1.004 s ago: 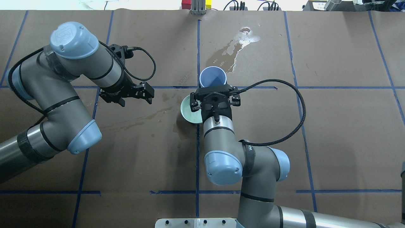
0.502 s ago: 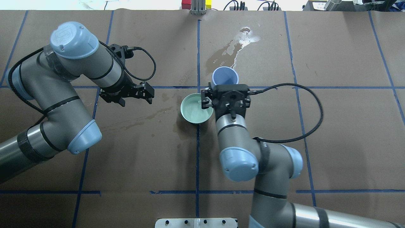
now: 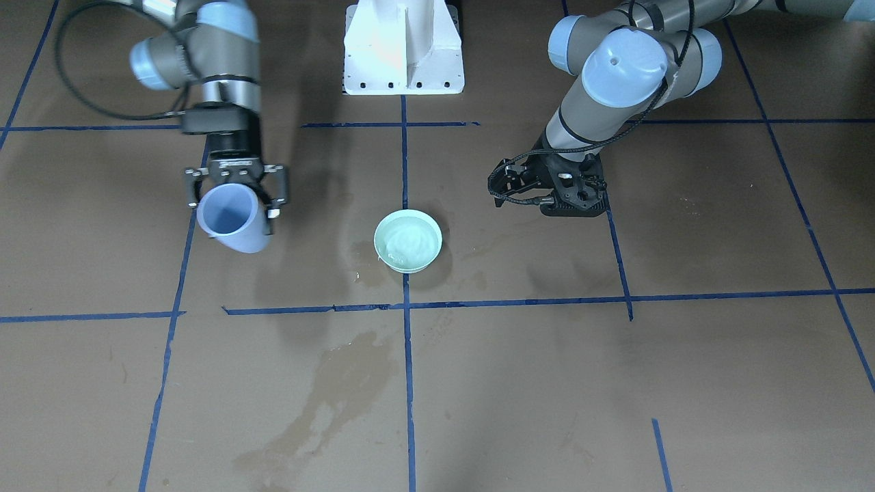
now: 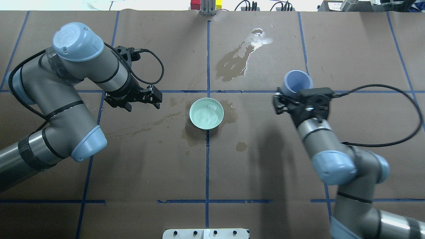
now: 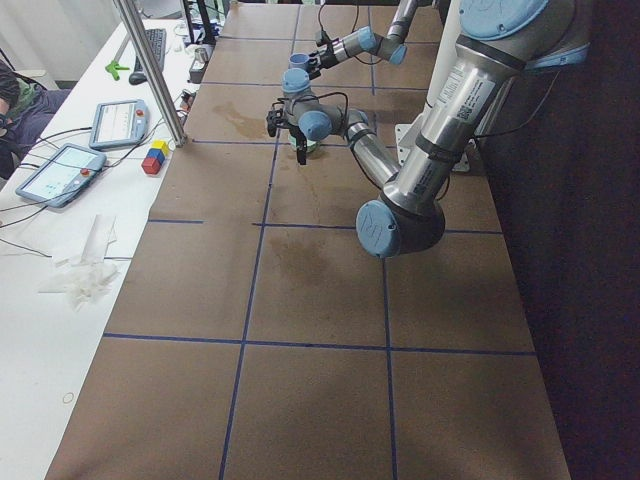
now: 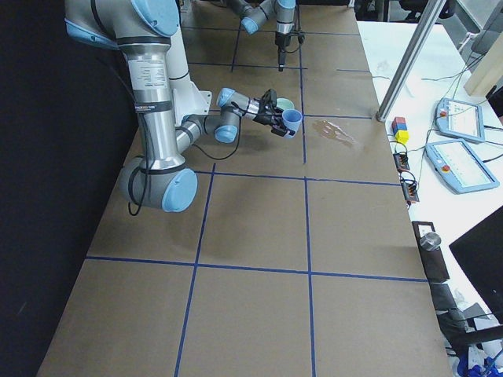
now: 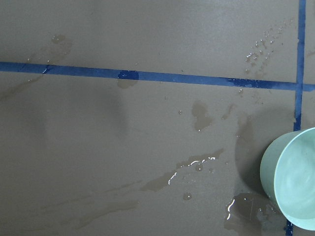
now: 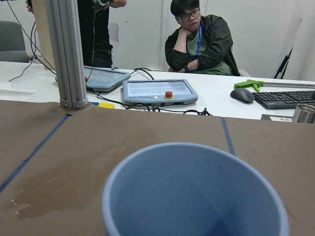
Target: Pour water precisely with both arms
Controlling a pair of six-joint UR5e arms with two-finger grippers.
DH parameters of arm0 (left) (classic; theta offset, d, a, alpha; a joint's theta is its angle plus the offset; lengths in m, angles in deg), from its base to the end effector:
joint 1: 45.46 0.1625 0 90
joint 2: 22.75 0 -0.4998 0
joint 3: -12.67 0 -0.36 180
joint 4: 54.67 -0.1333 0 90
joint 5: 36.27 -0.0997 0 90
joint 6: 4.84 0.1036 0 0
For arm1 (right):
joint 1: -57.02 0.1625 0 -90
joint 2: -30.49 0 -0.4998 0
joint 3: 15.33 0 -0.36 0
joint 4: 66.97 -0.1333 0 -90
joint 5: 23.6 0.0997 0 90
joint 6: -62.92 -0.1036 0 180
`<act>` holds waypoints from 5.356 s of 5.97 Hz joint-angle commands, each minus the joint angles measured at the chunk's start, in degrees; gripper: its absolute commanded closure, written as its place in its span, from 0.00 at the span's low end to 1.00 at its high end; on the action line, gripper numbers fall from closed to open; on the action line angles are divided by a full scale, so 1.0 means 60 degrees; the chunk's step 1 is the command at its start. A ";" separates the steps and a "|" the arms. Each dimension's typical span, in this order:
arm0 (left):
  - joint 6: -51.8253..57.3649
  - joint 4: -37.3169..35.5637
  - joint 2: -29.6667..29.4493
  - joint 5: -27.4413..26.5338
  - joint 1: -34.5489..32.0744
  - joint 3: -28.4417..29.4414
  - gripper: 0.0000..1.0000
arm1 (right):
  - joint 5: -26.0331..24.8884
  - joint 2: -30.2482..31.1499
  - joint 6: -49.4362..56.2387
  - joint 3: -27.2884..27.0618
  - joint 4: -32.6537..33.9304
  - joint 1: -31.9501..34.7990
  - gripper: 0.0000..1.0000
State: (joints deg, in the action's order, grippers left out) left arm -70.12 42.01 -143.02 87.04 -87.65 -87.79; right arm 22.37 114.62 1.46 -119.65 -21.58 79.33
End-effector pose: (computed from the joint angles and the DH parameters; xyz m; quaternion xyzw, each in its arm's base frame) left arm 0.4347 -0.4971 0.3445 -0.0066 0.4660 -0.0193 0.8845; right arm -0.3836 -0.3793 0.4769 0.4991 -0.3128 0.1580 0.7925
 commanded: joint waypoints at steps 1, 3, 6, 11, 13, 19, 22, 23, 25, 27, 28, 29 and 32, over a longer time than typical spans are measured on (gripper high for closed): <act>-0.0004 0.0000 -0.0010 0.0000 0.0000 0.0014 0.00 | 0.0537 0.1849 0.0790 0.0726 -0.3038 0.0556 1.00; -0.0004 0.0000 -0.0010 0.0000 0.0000 0.0000 0.00 | 0.0888 0.2048 0.1640 0.2977 -0.6132 0.1098 1.00; -0.0135 0.0000 -0.0010 0.0000 0.0014 0.0000 0.00 | 0.1097 0.2019 0.1791 0.3807 -0.6628 0.1218 0.98; -0.0135 0.0000 -0.0009 0.0000 0.0014 0.0000 0.00 | 0.1082 0.1989 0.1660 0.4174 -0.6701 0.1189 0.01; -0.0135 0.0000 -0.0010 0.0000 0.0014 0.0000 0.00 | 0.1082 0.1989 0.1645 0.4159 -0.6716 0.1189 0.00; -0.0223 0.0000 0.0034 -0.0014 0.0000 -0.0132 0.00 | 0.1082 0.2765 0.0782 0.4247 -0.9217 0.0064 0.00; -0.0253 0.0000 0.0020 -0.0015 0.0000 -0.0132 0.00 | 0.1562 0.4137 0.0809 0.4204 -1.1279 -0.0159 0.00; -0.0253 0.0000 0.0020 -0.0015 0.0000 -0.0117 0.00 | 0.1913 0.4461 0.0853 0.4073 -1.1474 -0.0115 0.00; -0.0443 0.0015 -0.0024 -0.0058 0.0029 -0.0117 0.00 | 0.3095 0.4567 0.0956 0.4012 -1.1331 0.0712 0.00; -0.0632 0.0029 -0.0126 -0.0059 0.0087 -0.0117 0.00 | 0.5918 0.4422 0.1348 0.4028 -1.0573 0.3286 0.00; -0.0764 0.0029 -0.0141 -0.0073 0.0102 -0.0117 0.00 | 0.7395 0.4203 0.1743 0.3984 -0.9771 0.4690 0.00; -0.0780 0.0029 -0.0199 -0.0073 0.0131 -0.0117 0.00 | 0.9034 0.3693 0.2371 0.3984 -0.8791 0.6169 0.00; -0.1101 0.0117 -0.0448 -0.0073 0.0205 -0.0073 0.00 | 1.2819 0.2534 0.3909 0.3605 -0.4666 0.9062 0.00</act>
State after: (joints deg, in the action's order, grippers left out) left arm -76.16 42.63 -145.27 86.60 -86.57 -88.31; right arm 92.73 131.91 21.71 -96.92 -58.01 128.90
